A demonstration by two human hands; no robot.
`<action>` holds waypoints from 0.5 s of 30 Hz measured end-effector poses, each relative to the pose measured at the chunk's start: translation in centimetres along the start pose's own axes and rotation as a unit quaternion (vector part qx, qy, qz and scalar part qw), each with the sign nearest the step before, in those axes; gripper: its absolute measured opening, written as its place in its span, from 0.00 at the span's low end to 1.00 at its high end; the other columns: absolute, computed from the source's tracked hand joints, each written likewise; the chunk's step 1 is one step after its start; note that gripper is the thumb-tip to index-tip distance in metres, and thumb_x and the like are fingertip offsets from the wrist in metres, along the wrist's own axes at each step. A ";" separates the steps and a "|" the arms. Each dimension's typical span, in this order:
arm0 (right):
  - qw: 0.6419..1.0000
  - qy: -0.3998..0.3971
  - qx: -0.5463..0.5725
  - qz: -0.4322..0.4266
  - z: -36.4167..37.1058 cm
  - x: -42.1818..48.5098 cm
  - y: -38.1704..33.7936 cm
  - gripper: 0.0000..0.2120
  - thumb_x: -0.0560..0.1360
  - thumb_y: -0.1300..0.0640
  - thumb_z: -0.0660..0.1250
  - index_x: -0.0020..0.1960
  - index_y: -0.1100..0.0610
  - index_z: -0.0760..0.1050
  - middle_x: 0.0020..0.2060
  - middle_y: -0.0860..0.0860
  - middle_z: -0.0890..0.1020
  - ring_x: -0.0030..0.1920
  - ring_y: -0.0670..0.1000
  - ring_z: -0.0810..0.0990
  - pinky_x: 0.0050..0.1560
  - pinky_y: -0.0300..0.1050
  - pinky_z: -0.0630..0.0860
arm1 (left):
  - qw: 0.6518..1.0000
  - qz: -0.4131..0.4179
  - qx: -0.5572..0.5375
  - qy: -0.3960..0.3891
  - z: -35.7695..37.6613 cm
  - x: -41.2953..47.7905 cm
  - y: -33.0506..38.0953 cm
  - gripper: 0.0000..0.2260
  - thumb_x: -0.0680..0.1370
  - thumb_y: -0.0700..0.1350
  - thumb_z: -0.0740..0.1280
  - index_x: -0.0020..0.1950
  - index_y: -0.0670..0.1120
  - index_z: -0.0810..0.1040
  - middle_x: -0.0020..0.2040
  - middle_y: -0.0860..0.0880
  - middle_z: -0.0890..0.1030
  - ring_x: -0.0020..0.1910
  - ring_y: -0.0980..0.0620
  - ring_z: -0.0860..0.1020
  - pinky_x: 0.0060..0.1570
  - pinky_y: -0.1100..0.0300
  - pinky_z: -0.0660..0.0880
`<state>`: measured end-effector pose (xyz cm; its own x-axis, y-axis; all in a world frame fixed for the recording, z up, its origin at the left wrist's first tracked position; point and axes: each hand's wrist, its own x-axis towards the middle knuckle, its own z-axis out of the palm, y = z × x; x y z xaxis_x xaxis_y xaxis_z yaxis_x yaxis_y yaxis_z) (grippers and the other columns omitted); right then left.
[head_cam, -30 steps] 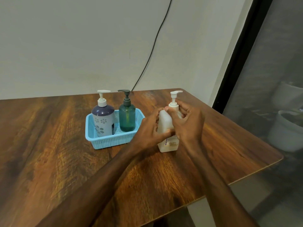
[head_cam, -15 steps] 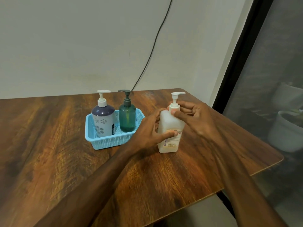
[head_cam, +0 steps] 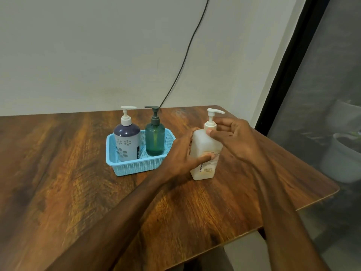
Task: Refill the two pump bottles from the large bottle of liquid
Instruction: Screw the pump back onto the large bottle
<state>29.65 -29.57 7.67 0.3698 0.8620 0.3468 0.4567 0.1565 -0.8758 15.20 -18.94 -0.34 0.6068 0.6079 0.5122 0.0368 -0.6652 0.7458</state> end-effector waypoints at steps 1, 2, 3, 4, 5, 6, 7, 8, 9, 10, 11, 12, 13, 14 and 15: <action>0.997 -0.061 0.042 0.013 -1.0 0.5 -0.1 0.15 0.76 0.61 0.73 0.62 0.57 0.81 0.53 0.51 0.87 0.55 0.52 0.86 0.55 0.48 0.83 | 1.000 0.001 0.000 -0.005 0.0 0.1 -0.1 0.34 0.73 0.55 0.81 0.72 0.59 0.67 0.59 0.63 0.79 0.57 0.65 0.80 0.53 0.65 0.82; 0.992 -0.107 0.063 0.021 -1.7 0.9 -0.2 0.15 0.76 0.62 0.72 0.63 0.59 0.80 0.54 0.53 0.86 0.56 0.53 0.85 0.55 0.47 0.82 | 1.000 0.000 -0.004 -0.011 0.0 0.3 -0.3 0.34 0.73 0.54 0.82 0.72 0.58 0.67 0.58 0.62 0.79 0.57 0.66 0.81 0.52 0.66 0.82; 0.988 -0.135 0.069 0.025 -2.1 1.2 -0.3 0.16 0.77 0.62 0.71 0.64 0.60 0.79 0.55 0.54 0.86 0.57 0.53 0.85 0.56 0.47 0.82 | 1.000 0.000 -0.008 -0.014 0.0 0.3 -0.5 0.34 0.73 0.53 0.82 0.72 0.58 0.67 0.58 0.62 0.79 0.57 0.67 0.81 0.52 0.67 0.81; 0.987 -0.143 0.071 0.024 -2.1 1.3 -0.4 0.17 0.76 0.62 0.72 0.65 0.60 0.79 0.55 0.54 0.86 0.57 0.53 0.85 0.57 0.47 0.82 | 1.000 -0.002 -0.009 -0.015 0.0 0.3 -0.6 0.33 0.73 0.53 0.82 0.72 0.59 0.67 0.58 0.63 0.80 0.57 0.68 0.80 0.51 0.68 0.81; 0.988 -0.134 0.074 0.021 -1.9 1.2 -0.2 0.17 0.76 0.62 0.72 0.64 0.60 0.79 0.55 0.54 0.86 0.57 0.53 0.85 0.56 0.47 0.82 | 1.000 -0.004 -0.009 -0.015 0.0 0.2 -0.6 0.33 0.73 0.53 0.82 0.71 0.59 0.67 0.57 0.63 0.79 0.57 0.71 0.80 0.50 0.70 0.80; 0.990 -0.111 0.080 0.014 -1.6 1.0 0.0 0.17 0.75 0.62 0.73 0.63 0.59 0.80 0.54 0.53 0.86 0.56 0.53 0.85 0.55 0.47 0.82 | 1.000 -0.004 -0.010 -0.014 0.0 0.2 -0.6 0.33 0.73 0.53 0.82 0.70 0.60 0.66 0.56 0.65 0.79 0.56 0.73 0.79 0.49 0.72 0.79; 0.993 -0.082 0.083 0.003 -1.1 0.7 0.3 0.16 0.75 0.62 0.73 0.62 0.59 0.81 0.53 0.52 0.87 0.54 0.52 0.86 0.54 0.47 0.83 | 1.000 -0.003 -0.009 -0.012 0.0 0.2 -0.6 0.32 0.73 0.53 0.81 0.69 0.61 0.66 0.56 0.67 0.78 0.54 0.75 0.78 0.49 0.73 0.78; 0.996 -0.048 0.075 -0.008 -0.7 0.3 0.5 0.16 0.74 0.61 0.74 0.62 0.58 0.81 0.52 0.52 0.87 0.53 0.51 0.86 0.53 0.48 0.83 | 1.000 -0.003 -0.010 -0.009 0.0 0.2 -0.6 0.32 0.73 0.54 0.81 0.69 0.62 0.65 0.56 0.68 0.77 0.54 0.76 0.78 0.49 0.74 0.78; 0.998 -0.013 0.056 -0.020 -0.2 0.1 0.7 0.16 0.74 0.61 0.75 0.62 0.58 0.82 0.51 0.51 0.87 0.52 0.49 0.86 0.52 0.48 0.84 | 1.000 -0.003 -0.009 -0.006 0.1 0.1 -0.5 0.32 0.73 0.55 0.81 0.68 0.63 0.65 0.55 0.68 0.77 0.54 0.76 0.78 0.49 0.74 0.78; 0.999 0.019 0.029 -0.028 0.2 -0.1 0.8 0.17 0.73 0.60 0.75 0.62 0.58 0.82 0.51 0.50 0.87 0.51 0.47 0.86 0.52 0.48 0.84 | 1.000 -0.004 -0.007 -0.002 0.1 0.0 -0.4 0.31 0.73 0.56 0.80 0.68 0.63 0.65 0.56 0.68 0.77 0.55 0.75 0.78 0.49 0.73 0.78; 0.998 0.047 0.004 -0.031 0.7 -0.2 0.8 0.17 0.73 0.59 0.76 0.62 0.57 0.82 0.52 0.50 0.87 0.50 0.46 0.86 0.51 0.48 0.84 | 1.000 -0.003 -0.005 0.001 0.2 0.0 -0.4 0.31 0.73 0.56 0.80 0.68 0.63 0.66 0.56 0.67 0.78 0.55 0.74 0.78 0.49 0.72 0.79; 0.997 0.071 -0.015 -0.031 1.1 -0.4 0.7 0.18 0.73 0.58 0.76 0.62 0.57 0.82 0.52 0.50 0.87 0.50 0.45 0.86 0.51 0.48 0.84 | 1.000 -0.002 -0.004 0.005 0.2 0.0 -0.3 0.31 0.73 0.57 0.80 0.69 0.62 0.66 0.57 0.66 0.78 0.56 0.73 0.78 0.50 0.71 0.79; 0.995 0.094 -0.029 -0.031 1.5 -0.5 0.6 0.19 0.73 0.57 0.76 0.63 0.57 0.82 0.53 0.50 0.86 0.51 0.44 0.86 0.51 0.47 0.84 | 1.000 0.000 -0.002 0.009 0.3 -0.1 -0.3 0.30 0.73 0.58 0.79 0.69 0.62 0.67 0.57 0.65 0.78 0.57 0.72 0.78 0.50 0.70 0.80; 0.992 0.117 -0.041 -0.032 2.0 -0.6 0.5 0.20 0.73 0.57 0.76 0.64 0.56 0.81 0.54 0.50 0.86 0.51 0.43 0.86 0.50 0.47 0.84 | 1.000 0.003 0.002 0.012 0.4 0.0 -0.3 0.30 0.73 0.59 0.79 0.69 0.62 0.67 0.57 0.65 0.79 0.57 0.72 0.78 0.51 0.69 0.80; 0.988 0.139 -0.050 -0.032 2.4 -0.8 0.4 0.21 0.73 0.57 0.77 0.64 0.56 0.81 0.55 0.50 0.86 0.51 0.43 0.86 0.51 0.46 0.84 | 1.000 0.003 0.005 0.015 0.4 -0.1 -0.2 0.30 0.72 0.61 0.78 0.69 0.62 0.66 0.57 0.64 0.79 0.57 0.71 0.78 0.52 0.68 0.81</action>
<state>27.60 -29.05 6.24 0.5392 0.6836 0.4919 0.5594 0.1458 -0.8159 15.46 -19.02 -0.69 0.5825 0.6172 0.5289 0.0412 -0.6723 0.7392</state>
